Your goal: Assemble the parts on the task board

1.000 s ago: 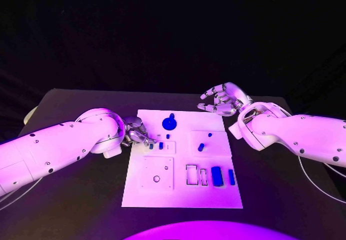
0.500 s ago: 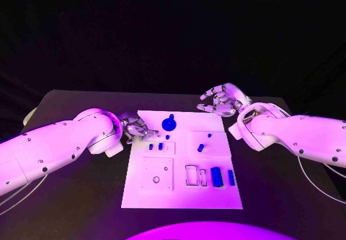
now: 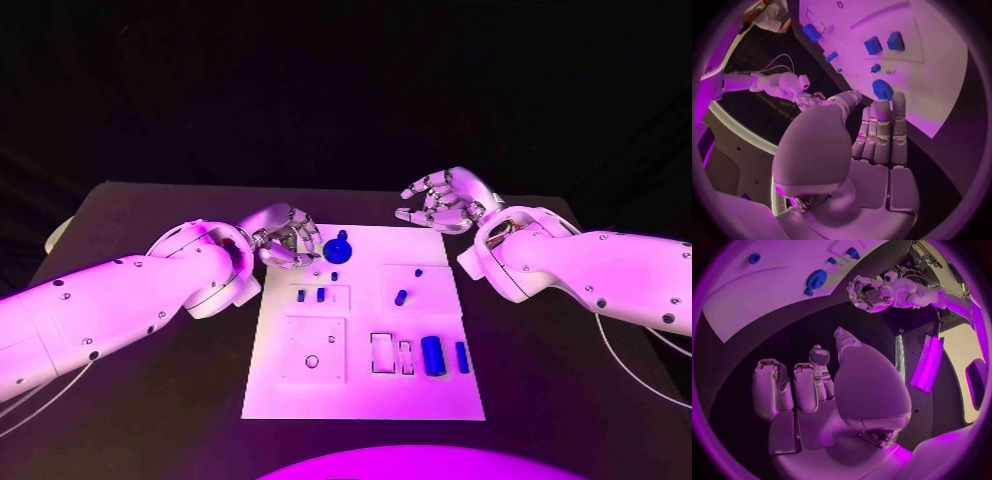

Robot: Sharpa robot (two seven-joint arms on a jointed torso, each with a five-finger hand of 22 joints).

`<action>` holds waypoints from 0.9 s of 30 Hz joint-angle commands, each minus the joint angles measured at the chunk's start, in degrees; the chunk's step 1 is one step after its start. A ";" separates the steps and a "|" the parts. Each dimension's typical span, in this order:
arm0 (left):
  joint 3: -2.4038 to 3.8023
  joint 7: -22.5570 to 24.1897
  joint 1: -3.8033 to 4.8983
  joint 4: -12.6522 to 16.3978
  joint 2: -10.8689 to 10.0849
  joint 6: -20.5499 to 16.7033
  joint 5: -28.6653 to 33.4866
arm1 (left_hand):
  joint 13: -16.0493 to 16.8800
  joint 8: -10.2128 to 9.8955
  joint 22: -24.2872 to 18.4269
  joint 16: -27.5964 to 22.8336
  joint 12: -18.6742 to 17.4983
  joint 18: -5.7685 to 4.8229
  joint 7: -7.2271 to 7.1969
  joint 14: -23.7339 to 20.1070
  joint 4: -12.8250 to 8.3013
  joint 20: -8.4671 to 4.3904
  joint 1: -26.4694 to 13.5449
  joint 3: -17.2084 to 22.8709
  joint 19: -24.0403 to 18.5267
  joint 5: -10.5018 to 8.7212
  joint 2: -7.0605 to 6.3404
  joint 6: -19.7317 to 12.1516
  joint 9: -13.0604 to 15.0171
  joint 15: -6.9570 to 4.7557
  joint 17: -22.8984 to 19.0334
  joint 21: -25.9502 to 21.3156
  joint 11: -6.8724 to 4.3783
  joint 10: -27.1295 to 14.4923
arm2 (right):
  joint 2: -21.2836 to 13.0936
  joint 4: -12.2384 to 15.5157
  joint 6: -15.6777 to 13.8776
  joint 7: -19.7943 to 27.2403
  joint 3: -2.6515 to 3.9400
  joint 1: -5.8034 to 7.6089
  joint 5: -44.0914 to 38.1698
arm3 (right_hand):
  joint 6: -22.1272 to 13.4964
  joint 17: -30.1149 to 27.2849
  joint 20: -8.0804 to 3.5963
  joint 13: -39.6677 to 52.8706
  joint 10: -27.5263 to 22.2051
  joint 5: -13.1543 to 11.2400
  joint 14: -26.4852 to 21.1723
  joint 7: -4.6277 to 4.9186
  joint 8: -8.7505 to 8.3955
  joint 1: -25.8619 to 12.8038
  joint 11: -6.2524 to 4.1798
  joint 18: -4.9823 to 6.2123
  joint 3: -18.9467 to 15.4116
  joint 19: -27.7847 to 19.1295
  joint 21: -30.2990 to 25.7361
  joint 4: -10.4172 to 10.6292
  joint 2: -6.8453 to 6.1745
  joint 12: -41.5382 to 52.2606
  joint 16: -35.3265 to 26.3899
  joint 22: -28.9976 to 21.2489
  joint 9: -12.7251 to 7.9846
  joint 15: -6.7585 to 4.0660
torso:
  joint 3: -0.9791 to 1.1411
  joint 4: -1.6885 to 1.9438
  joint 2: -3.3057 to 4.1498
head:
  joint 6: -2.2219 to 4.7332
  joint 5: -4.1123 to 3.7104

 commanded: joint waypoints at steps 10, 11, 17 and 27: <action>-1.28 5.68 -1.17 -3.42 4.09 0.64 -19.65 | -3.62 -1.50 0.90 2.92 -1.90 0.77 -0.24 0.95 -0.83 0.29 -0.13 1.33 -0.10 -0.46 -1.51 2.05 -3.76 0.40 -0.07 1.21 0.22 -0.98 | 0.26 0.03 -0.19 1.11 -0.01 -0.10 0.19 | -0.28 2.48 -0.16 -2.48 -1.25 0.34 2.47 0.00 0.34 0.67 -0.10 1.25 0.67 0.70 -1.50 -0.01 -0.01 -2.74 -1.01 8.65 -0.12 -0.20 | -0.01 -0.12 0.09 | 0.19 0.00; -1.31 5.43 -1.20 -3.69 4.38 1.12 -20.10 | -3.93 -1.62 1.11 4.02 -1.81 0.78 -0.39 1.81 -0.84 0.29 -0.38 1.40 0.02 -0.53 -1.62 2.60 -4.20 0.38 0.93 1.54 0.17 -0.72 | 0.28 0.03 -0.19 1.11 -0.01 -0.12 0.20 | -0.28 2.48 -0.16 -2.48 -1.25 0.34 2.47 0.00 0.34 0.67 -0.10 1.25 0.67 0.70 -1.50 -0.01 -0.01 -2.74 -1.01 8.65 -0.12 -0.20 | 0.01 -0.12 0.11 | 0.19 0.00; -1.40 3.77 -1.31 -5.72 6.39 3.72 -22.09 | -4.56 -2.22 1.34 5.37 -1.86 0.76 -0.51 2.54 -0.66 0.36 -1.36 0.73 0.05 -0.86 -2.09 2.94 -5.12 0.45 1.74 1.87 0.21 -0.92 | 0.40 0.02 -0.22 1.12 -0.01 -0.17 0.21 | -0.30 2.19 -0.18 -3.88 -1.91 0.35 2.41 0.00 0.38 0.63 -0.11 1.34 0.76 0.54 -2.08 0.01 -0.05 -4.31 -1.36 8.38 -0.15 -0.22 | 0.13 -0.09 0.05 | 0.21 0.05; -1.36 1.40 -1.29 -7.89 8.65 8.46 -23.15 | -5.19 -2.62 1.53 6.62 -1.95 0.77 -0.79 3.18 -0.66 0.43 -1.59 0.24 0.17 -0.92 -1.79 3.68 -5.93 0.51 2.34 2.18 0.26 -1.34 | 0.50 0.08 -0.27 1.11 -0.01 -0.18 0.22 | -0.32 1.88 -0.21 -5.59 -2.67 0.37 2.35 -0.02 0.43 0.58 -0.12 1.41 0.87 0.44 -2.55 0.01 -0.08 -6.20 -1.74 8.15 -0.18 -0.24 | 0.11 -0.09 0.07 | 0.19 0.00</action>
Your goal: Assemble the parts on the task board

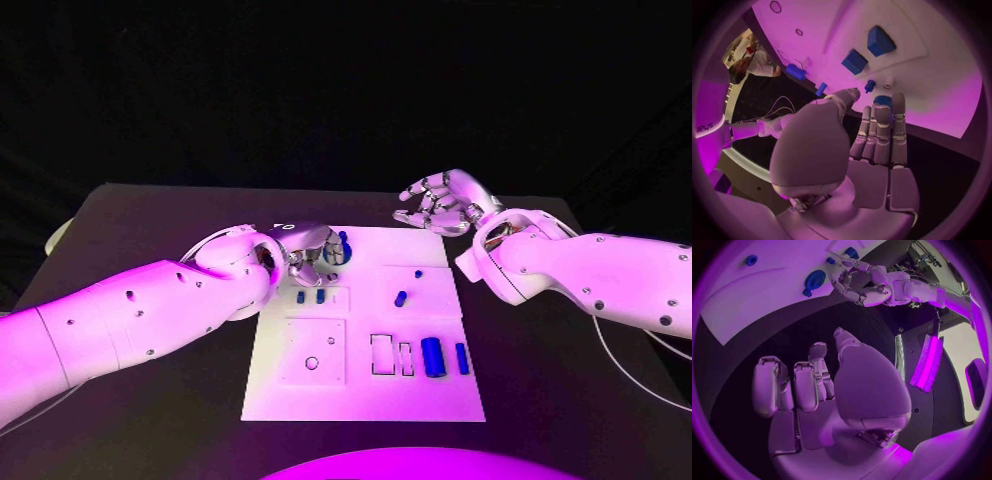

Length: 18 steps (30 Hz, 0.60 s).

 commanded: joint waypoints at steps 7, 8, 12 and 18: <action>0.06 -2.54 0.00 -0.87 1.44 6.11 -2.26 | -0.67 -0.77 0.40 2.14 -0.23 0.82 -0.28 1.78 -0.10 0.21 -0.30 -0.24 0.61 -0.34 0.35 1.40 -0.90 -0.09 1.88 0.94 -0.16 0.55 | 0.11 0.12 -0.16 0.77 0.01 -0.04 -0.16 | -0.23 1.74 -0.22 -0.86 -0.78 0.40 2.33 0.08 0.22 0.56 0.12 0.54 0.26 0.42 -0.56 0.00 -0.10 -1.04 -0.34 8.05 -0.09 -0.25 | -0.03 0.06 0.00 | -0.08 -0.10; 0.06 -2.73 0.00 -1.00 1.59 6.20 -2.34 | -0.92 -0.96 0.56 2.94 -0.25 0.83 -0.33 2.47 -0.12 0.17 -0.25 -0.09 0.77 -0.32 0.45 1.83 -1.18 -0.16 2.80 1.21 -0.21 0.91 | 0.12 0.12 -0.17 0.78 0.01 -0.04 -0.16 | -0.23 1.74 -0.22 -0.86 -0.78 0.40 2.33 0.08 0.22 0.56 0.12 0.54 0.26 0.42 -0.56 0.00 -0.10 -1.04 -0.34 8.05 -0.09 -0.25 | -0.04 0.05 0.00 | -0.09 -0.11; 0.07 -3.30 0.00 -1.34 2.04 5.39 -3.34 | -1.53 -1.41 0.95 4.26 -0.35 0.85 -0.17 3.43 -0.35 0.01 0.15 0.58 1.02 -0.27 0.77 2.77 -1.85 -0.32 3.93 1.86 -0.42 1.79 | 0.12 0.14 -0.18 0.78 0.01 -0.04 -0.16 | -0.23 1.72 -0.22 -1.02 -0.86 0.40 2.33 0.08 0.22 0.56 0.12 0.56 0.27 0.39 -0.65 0.00 -0.10 -1.22 -0.37 8.01 -0.09 -0.25 | -0.09 0.04 0.03 | -0.11 -0.23; 0.08 -3.76 -0.01 -1.81 2.52 4.99 -3.92 | -2.57 -1.87 1.78 6.21 -0.64 0.86 -0.27 4.95 -1.03 -0.33 1.01 2.20 1.30 -0.30 1.46 4.70 -2.73 -0.68 5.69 3.17 -0.81 3.46 | 0.10 0.19 -0.17 0.76 0.01 -0.04 -0.16 | -0.23 1.68 -0.22 -1.21 -0.94 0.40 2.32 0.08 0.22 0.55 0.12 0.55 0.28 0.41 -0.63 0.01 -0.10 -1.43 -0.42 8.02 -0.09 -0.25 | -0.07 0.02 0.08 | -0.16 -0.31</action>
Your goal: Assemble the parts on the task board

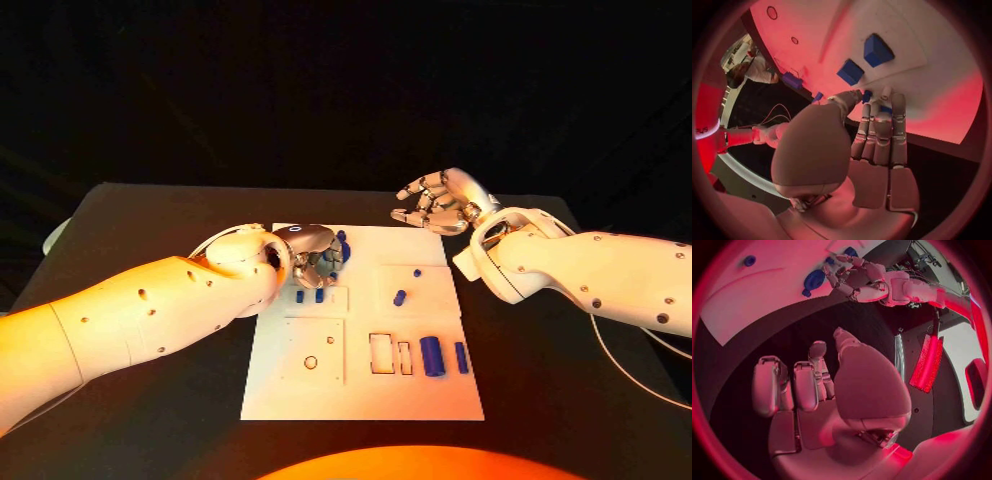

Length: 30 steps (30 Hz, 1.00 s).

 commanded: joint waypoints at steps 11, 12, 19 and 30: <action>0.05 -0.94 -0.01 -0.74 1.04 2.13 -1.06 | -1.31 -0.58 1.22 1.64 -0.86 0.83 -0.35 1.24 -1.22 -0.55 0.64 2.17 0.13 -0.39 1.10 2.57 -0.94 -0.41 1.07 1.79 -0.40 2.28 | 0.01 0.18 -0.07 0.67 0.01 -0.04 -0.21 | -0.14 1.63 -0.23 -0.29 -0.38 0.20 2.31 0.17 0.24 0.54 -0.09 0.57 0.31 0.40 -0.26 0.01 -0.09 -0.43 -0.25 7.99 -0.10 -0.26 | 0.03 0.01 -0.03 | -0.22 -0.10; 0.05 -0.88 -0.01 -0.83 1.11 2.18 -1.02 | -1.43 -0.64 1.39 1.97 -0.86 0.85 -0.40 1.57 -1.44 -0.61 0.72 2.42 0.12 -0.40 1.28 2.89 -1.03 -0.50 1.53 2.05 -0.54 2.76 | 0.02 0.18 -0.07 0.67 0.01 -0.04 -0.21 | -0.14 1.63 -0.23 -0.29 -0.38 0.20 2.31 0.17 0.24 0.54 -0.09 0.57 0.31 0.40 -0.26 0.01 -0.09 -0.43 -0.25 7.99 -0.10 -0.26 | 0.03 0.01 -0.03 | -0.22 -0.10; 0.04 -0.63 -0.02 -1.41 1.53 2.80 -0.60 | -2.06 -0.90 2.07 3.07 -1.31 0.85 -0.68 2.64 -2.10 -0.85 0.39 2.97 0.00 -0.50 1.62 4.35 -1.26 -0.84 2.83 3.04 -0.93 4.31 | 0.04 0.23 -0.07 0.67 0.01 -0.04 -0.21 | -0.14 1.63 -0.23 -0.29 -0.38 0.20 2.31 0.17 0.24 0.54 -0.09 0.57 0.31 0.40 -0.26 0.01 -0.09 -0.43 -0.25 7.99 -0.10 -0.26 | 0.03 0.03 0.01 | -0.27 -0.13; 0.04 0.00 -0.03 -1.74 1.62 2.78 -0.17 | -3.43 -1.71 2.99 4.66 -3.33 0.87 -1.07 4.68 -3.42 -1.25 -0.13 3.77 0.01 -0.56 2.22 6.66 -1.48 -1.44 4.94 4.45 -1.59 7.53 | 0.00 0.32 -0.10 0.66 0.01 -0.03 -0.21 | -0.13 1.64 -0.23 -0.48 -0.33 0.21 2.33 0.16 0.26 0.49 -0.09 0.54 0.35 0.45 -0.19 0.03 -0.06 -0.56 -0.27 8.02 -0.11 -0.27 | 0.04 0.02 -0.03 | -0.30 -0.10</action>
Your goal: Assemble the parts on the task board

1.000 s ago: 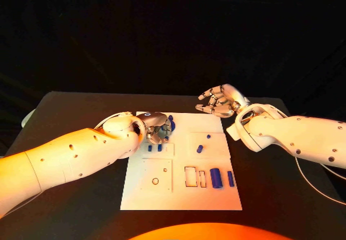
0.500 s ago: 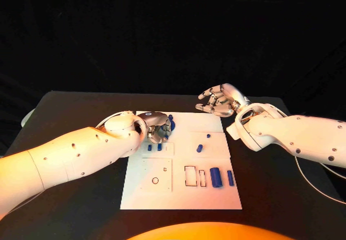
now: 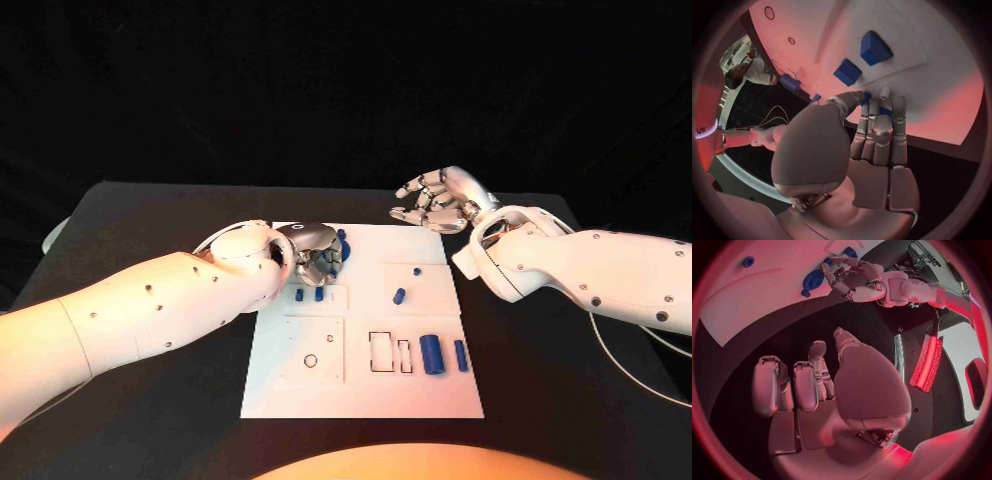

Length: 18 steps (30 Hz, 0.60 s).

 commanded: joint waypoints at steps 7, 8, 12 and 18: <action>-0.04 1.18 -0.13 0.48 -0.80 -2.13 1.33 | -1.23 -1.00 2.13 1.04 -2.88 0.56 -0.27 2.17 -1.59 -0.73 -0.45 0.66 1.38 -0.13 0.88 2.44 0.21 -0.36 1.64 2.01 -0.44 3.64 | 0.03 0.12 -0.07 0.70 0.01 -0.03 -0.24 | -0.12 1.66 -0.23 -0.05 -0.34 0.21 2.33 0.18 0.26 0.49 -0.10 0.54 0.35 0.45 -0.20 0.02 -0.05 -0.33 -0.27 8.05 -0.06 -0.27 | -0.03 -0.03 0.01 | 0.21 0.07; 0.06 1.20 -0.13 0.73 -1.12 -2.64 1.61 | -1.48 -1.29 2.47 1.12 -3.58 0.49 -0.23 2.40 -1.72 -0.78 -0.71 0.77 1.66 -0.13 0.87 2.61 0.22 -0.35 1.76 2.28 -0.40 4.03 | 0.04 0.12 -0.07 0.72 0.01 -0.03 -0.24 | -0.12 1.66 -0.23 -0.05 -0.34 0.21 2.33 0.18 0.26 0.49 -0.10 0.54 0.35 0.45 -0.20 0.02 -0.05 -0.33 -0.27 8.05 -0.06 -0.27 | -0.05 -0.03 0.02 | 0.26 0.07; 0.72 1.20 -0.14 2.00 -2.57 -4.17 3.10 | -1.92 -1.84 3.25 1.34 -5.05 0.34 -0.23 2.99 -2.04 -0.84 -1.22 0.93 2.35 -0.18 0.84 3.15 0.31 -0.37 2.27 2.86 -0.41 5.04 | 0.04 0.07 -0.06 0.74 0.01 -0.03 -0.24 | -0.12 1.66 -0.23 -0.05 -0.34 0.21 2.33 0.18 0.26 0.49 -0.10 0.54 0.35 0.45 -0.20 0.02 -0.05 -0.33 -0.27 8.05 -0.06 -0.27 | 0.00 0.02 -0.07 | 0.38 0.04; 2.13 1.17 -0.14 4.27 -4.73 -5.06 5.21 | -2.14 -2.14 3.94 1.49 -5.90 0.21 -0.24 3.37 -2.23 -0.89 -1.51 0.98 2.99 -0.18 0.84 3.52 0.39 -0.39 2.59 3.31 -0.44 5.70 | 0.10 -0.01 -0.05 0.79 0.01 -0.03 -0.24 | -0.12 1.66 -0.23 -0.05 -0.34 0.21 2.33 0.18 0.26 0.49 -0.10 0.54 0.35 0.45 -0.20 0.02 -0.05 -0.33 -0.27 8.05 -0.06 -0.27 | 0.01 0.06 -0.12 | 0.49 0.09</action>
